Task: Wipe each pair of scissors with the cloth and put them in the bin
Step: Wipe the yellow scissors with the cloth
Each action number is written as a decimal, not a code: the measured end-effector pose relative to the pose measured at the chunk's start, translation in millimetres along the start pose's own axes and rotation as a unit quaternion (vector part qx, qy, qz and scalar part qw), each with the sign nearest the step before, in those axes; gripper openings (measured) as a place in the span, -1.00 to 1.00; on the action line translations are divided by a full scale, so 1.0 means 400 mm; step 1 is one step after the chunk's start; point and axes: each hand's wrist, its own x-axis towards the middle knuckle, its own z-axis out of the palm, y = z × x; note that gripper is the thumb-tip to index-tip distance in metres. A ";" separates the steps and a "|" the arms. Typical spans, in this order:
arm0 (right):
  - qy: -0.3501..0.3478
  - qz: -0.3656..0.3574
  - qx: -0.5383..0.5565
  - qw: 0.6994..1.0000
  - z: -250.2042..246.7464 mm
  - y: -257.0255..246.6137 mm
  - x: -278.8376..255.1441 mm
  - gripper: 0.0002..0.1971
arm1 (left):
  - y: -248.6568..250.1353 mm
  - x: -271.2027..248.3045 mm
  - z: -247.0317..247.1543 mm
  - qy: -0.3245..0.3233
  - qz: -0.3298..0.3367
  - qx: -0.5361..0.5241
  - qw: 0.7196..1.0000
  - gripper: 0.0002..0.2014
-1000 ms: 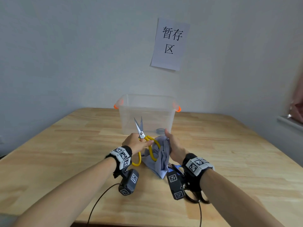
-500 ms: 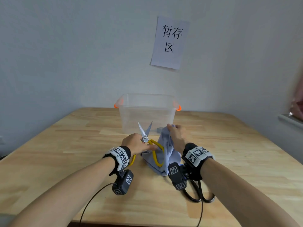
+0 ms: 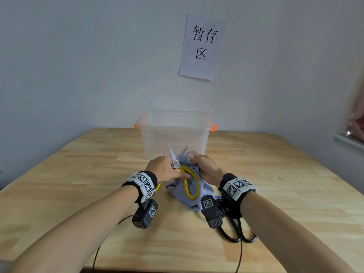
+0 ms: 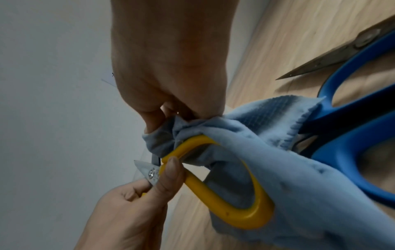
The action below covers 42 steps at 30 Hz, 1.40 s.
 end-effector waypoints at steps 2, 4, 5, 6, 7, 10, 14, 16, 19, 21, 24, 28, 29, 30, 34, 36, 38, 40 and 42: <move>-0.006 -0.013 -0.022 1.000 -0.001 0.001 0.007 -0.85 | 0.007 0.007 -0.001 0.007 0.007 -0.003 1.000 -0.39; -0.012 -0.028 -0.043 0.999 0.001 -0.002 0.014 -0.77 | 0.010 0.020 0.001 0.012 0.011 -0.005 1.000 -0.40; -0.011 -0.036 -0.045 0.998 0.002 -0.001 0.021 -0.73 | 0.010 0.028 0.002 0.013 0.010 -0.006 1.000 -0.41; -0.006 -0.046 -0.048 0.998 0.002 -0.002 0.026 -0.72 | 0.009 0.037 0.004 0.014 0.008 -0.008 1.000 -0.42; -0.002 -0.057 -0.052 0.997 0.002 0.001 0.029 -0.73 | 0.007 0.044 0.008 0.012 0.005 -0.012 1.000 -0.43; 0.001 -0.093 -0.068 0.993 0.002 0.015 0.034 -0.76 | 0.001 0.061 0.020 0.006 0.006 -0.021 1.000 -0.47; 0.015 -0.122 -0.084 0.989 -0.009 0.045 0.053 -0.84 | -0.004 0.071 0.036 0.007 0.032 -0.007 0.999 -0.52; 0.026 -0.123 -0.064 0.990 -0.018 0.053 0.073 -0.87 | -0.003 0.074 0.043 0.019 0.047 -0.015 0.999 -0.56; 0.009 -0.119 -0.060 0.991 -0.028 0.057 0.087 -0.95 | -0.007 0.077 0.049 0.029 0.057 -0.025 0.998 -0.56; -0.021 -0.129 -0.070 0.989 -0.034 0.059 0.087 -0.91 | -0.013 0.076 0.047 0.032 0.057 -0.039 0.997 -0.59; -0.048 -0.138 -0.103 0.984 -0.043 0.069 0.098 -0.76 | -0.023 0.080 0.046 0.024 0.069 -0.058 0.996 -0.64; -0.038 -0.151 -0.090 0.984 -0.037 0.079 0.099 -0.78 | -0.038 0.097 0.058 0.020 0.075 -0.069 0.995 -0.53; -0.038 -0.149 -0.078 0.985 -0.036 0.079 0.101 -0.77 | -0.040 0.104 0.061 0.021 0.077 -0.069 0.994 -0.53; -0.039 -0.143 -0.062 0.987 -0.035 0.081 0.104 -0.77 | -0.041 0.109 0.064 0.019 0.078 -0.067 0.995 -0.53; -0.064 -0.120 -0.027 0.990 -0.037 0.086 0.115 -0.79 | -0.053 0.110 0.064 0.024 0.079 -0.064 0.994 -0.53; -0.086 -0.113 -0.019 0.990 -0.037 0.097 0.118 -0.71 | -0.060 0.107 0.063 0.023 0.079 -0.057 0.995 -0.54; -0.102 -0.111 -0.008 0.989 -0.040 0.108 0.118 -0.59 | -0.061 0.098 0.062 0.025 0.083 -0.062 0.994 -0.58; -0.101 -0.107 0.000 0.989 -0.042 0.114 0.117 -0.59 | -0.060 0.090 0.065 0.029 0.087 -0.060 0.994 -0.53; -0.092 -0.104 -0.001 0.990 -0.044 0.118 0.117 -0.69 | -0.058 0.085 0.068 0.025 0.091 -0.045 0.994 -0.47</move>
